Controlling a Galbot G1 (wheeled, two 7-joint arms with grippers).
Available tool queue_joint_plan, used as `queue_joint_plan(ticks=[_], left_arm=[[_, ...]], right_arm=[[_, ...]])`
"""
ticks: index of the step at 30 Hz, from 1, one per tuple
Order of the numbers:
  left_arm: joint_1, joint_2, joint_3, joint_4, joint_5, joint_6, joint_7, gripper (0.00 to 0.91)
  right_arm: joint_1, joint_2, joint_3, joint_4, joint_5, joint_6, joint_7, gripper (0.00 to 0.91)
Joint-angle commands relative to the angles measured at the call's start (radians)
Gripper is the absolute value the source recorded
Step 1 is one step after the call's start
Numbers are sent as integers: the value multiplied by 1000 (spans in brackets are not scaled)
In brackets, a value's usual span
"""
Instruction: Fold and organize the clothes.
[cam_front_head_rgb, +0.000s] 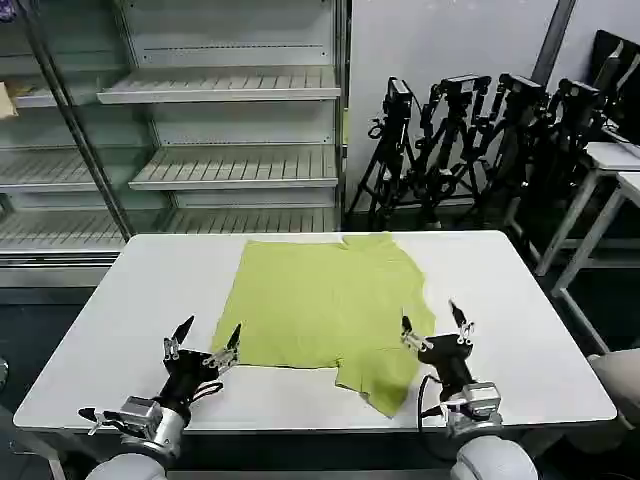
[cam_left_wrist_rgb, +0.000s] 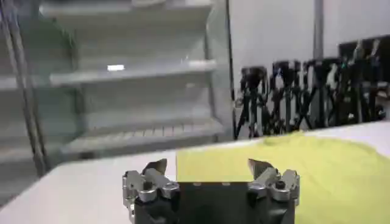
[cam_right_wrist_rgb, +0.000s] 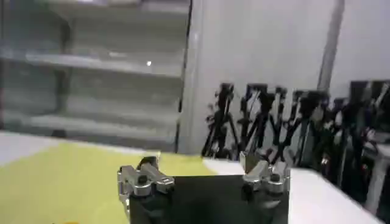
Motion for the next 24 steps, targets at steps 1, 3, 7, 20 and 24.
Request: queue_joint_plan(ticks=[1,3,7,20,24], left_arm=[[-1,12,-7,6,-110,172,-42,907],[-11,9,-5,31,-112,174,-63,907],[-25,10,20,69,-113,176,-95,907],[-73,13,24,137,-151,177,-156,907],[-70,16,19,134,-157,177,-154,907]], right_arm=[[-122,-40,-67,60,22,-111,53,907],[-134,-35,-66,51,23,-119,65,907],[-152,-23,-68,51,26,-123,74,907],[-169,-6,-83,66,35,-144,98,907],[-170,-2,-87,67,35,-143,105,907]])
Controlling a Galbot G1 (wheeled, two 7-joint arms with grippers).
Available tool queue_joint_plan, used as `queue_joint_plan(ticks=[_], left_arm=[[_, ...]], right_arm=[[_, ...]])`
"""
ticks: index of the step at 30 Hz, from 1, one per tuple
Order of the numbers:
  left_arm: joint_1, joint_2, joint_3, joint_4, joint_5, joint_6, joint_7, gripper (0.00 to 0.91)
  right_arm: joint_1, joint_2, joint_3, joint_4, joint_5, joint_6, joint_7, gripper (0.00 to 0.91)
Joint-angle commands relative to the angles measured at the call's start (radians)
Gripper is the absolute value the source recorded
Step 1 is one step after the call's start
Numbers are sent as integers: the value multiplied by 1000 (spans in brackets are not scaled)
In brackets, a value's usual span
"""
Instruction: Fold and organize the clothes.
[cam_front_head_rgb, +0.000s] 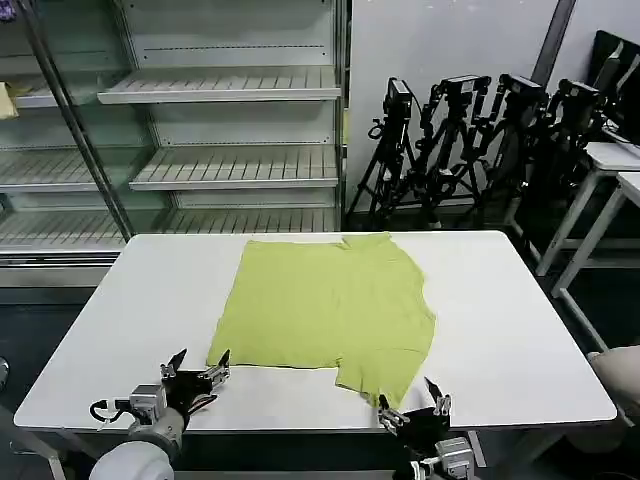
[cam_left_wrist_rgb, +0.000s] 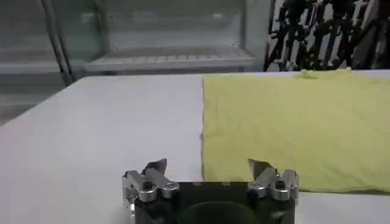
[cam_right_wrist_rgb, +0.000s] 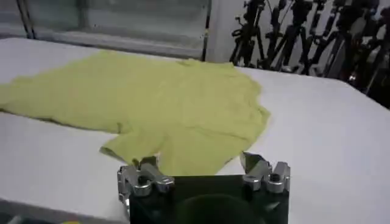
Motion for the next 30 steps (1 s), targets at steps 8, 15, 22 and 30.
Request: queue_joint_plan(ticks=[8,15,22,30], left_arm=[[-10,-4,9,35,-11,21,-4,826],[-7,-5,6,35,-9,21,-2,10],[-1,-9,8,39,-10,20,18,10],[0,-13,10,31,-8,19,46,10]], right_arm=[[-18,5,-20,-3,4,-22,22,907],[-18,7,-23,-8,20,-21,19,0],[-14,8,-20,-12,60,-27,20,0],[2,8,-19,-11,61,-12,7,0]])
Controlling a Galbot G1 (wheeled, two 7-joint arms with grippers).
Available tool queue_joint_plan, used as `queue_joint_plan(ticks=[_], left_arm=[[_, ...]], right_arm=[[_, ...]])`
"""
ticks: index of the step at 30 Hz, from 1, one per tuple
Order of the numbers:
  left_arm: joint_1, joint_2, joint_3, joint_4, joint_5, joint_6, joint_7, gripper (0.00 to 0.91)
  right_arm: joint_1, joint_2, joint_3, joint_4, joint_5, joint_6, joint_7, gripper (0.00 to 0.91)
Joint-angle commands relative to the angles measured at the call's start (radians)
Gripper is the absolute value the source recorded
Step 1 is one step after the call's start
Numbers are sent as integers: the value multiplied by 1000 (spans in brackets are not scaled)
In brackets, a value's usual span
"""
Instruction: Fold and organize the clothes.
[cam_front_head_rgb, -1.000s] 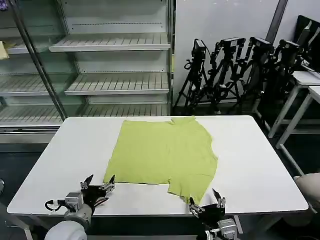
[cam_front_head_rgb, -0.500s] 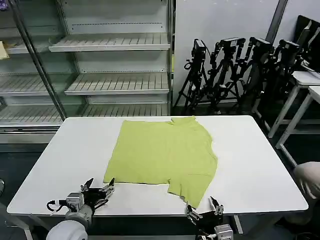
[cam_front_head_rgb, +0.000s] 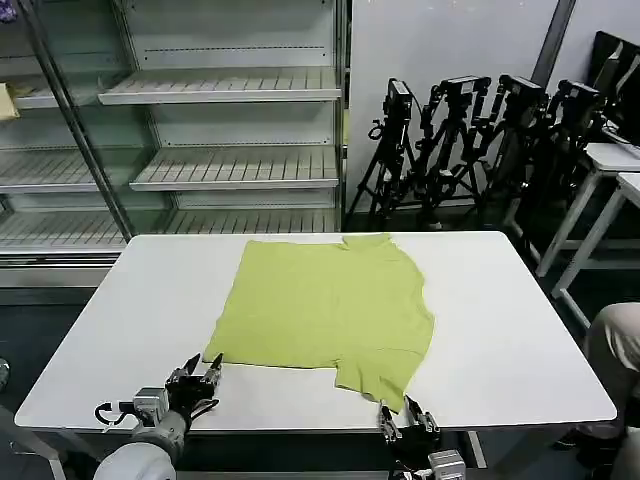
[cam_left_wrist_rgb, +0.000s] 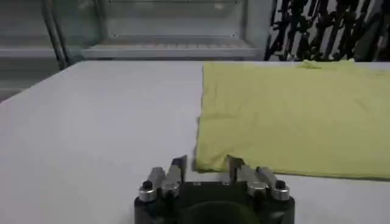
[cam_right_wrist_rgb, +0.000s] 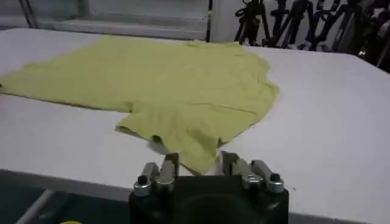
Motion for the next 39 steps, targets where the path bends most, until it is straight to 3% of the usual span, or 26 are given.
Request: queue_joint_plan(ticks=[1,8,12,22,30,39], left_arm=[[1,0,2,1,-2,5,10,10],[-25,-4,3,-26,-3,4,22,10],[-64,16,-1,-16,-18,3,29,10],[-245,-10,55,53,-79,-24,2,10],[-364,-29,65,180,-110,-14,-18,10],[-452,-24,98,294,-110,-31,-18,10]], right_arm=[[11,0,3,1,9,15,-16,0],[87,5,21,16,9,17,-21,0],[172,8,48,-2,58,-16,-40,0],[462,37,71,-201,182,-16,-108,0],[619,67,42,-337,181,-19,-138,0],[656,87,46,-430,151,-4,-153,0]])
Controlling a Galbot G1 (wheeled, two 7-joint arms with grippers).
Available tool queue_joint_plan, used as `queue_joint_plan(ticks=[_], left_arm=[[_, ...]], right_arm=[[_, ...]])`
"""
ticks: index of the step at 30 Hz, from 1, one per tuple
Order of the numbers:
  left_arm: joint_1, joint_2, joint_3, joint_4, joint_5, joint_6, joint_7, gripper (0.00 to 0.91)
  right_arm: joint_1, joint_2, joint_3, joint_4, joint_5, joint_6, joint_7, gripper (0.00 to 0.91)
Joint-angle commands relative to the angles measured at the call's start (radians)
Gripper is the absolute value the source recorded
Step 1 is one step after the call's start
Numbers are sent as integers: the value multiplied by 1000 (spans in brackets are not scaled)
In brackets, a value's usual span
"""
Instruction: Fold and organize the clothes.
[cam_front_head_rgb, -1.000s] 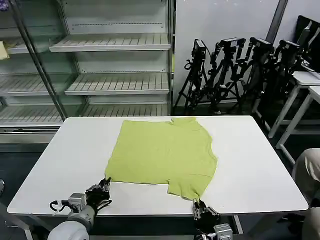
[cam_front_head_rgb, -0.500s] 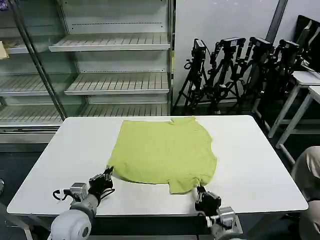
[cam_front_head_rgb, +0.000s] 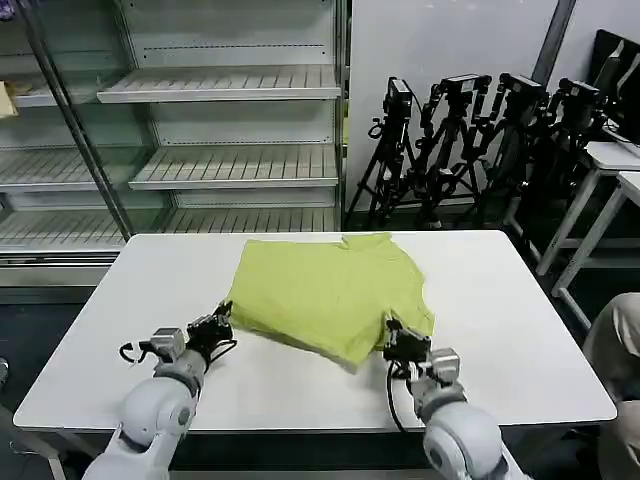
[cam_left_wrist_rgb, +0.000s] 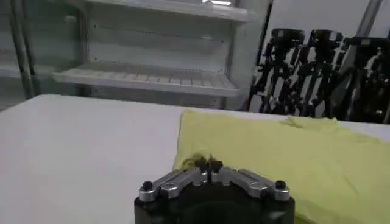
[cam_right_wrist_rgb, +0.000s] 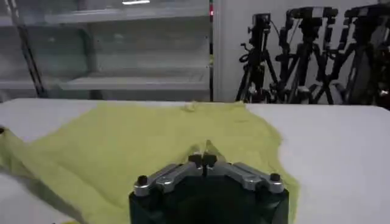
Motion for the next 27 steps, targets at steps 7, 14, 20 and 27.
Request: queue_joint_plan(ticks=[7,14,20,27], left_arm=[[-110,8,28,135,-11,-2,4,10],[-111,8,32,154,-9,1,14,10],[-117,16,40,150,-9,2,27,10],[-120,24,50,154,-4,2,44,10]], right_arm=[[115,34,1,-164,-28,24,-23,0],[119,41,14,-178,-45,35,-18,0],[132,50,18,-185,-48,35,-21,0],[148,52,24,-208,-57,42,-21,0]])
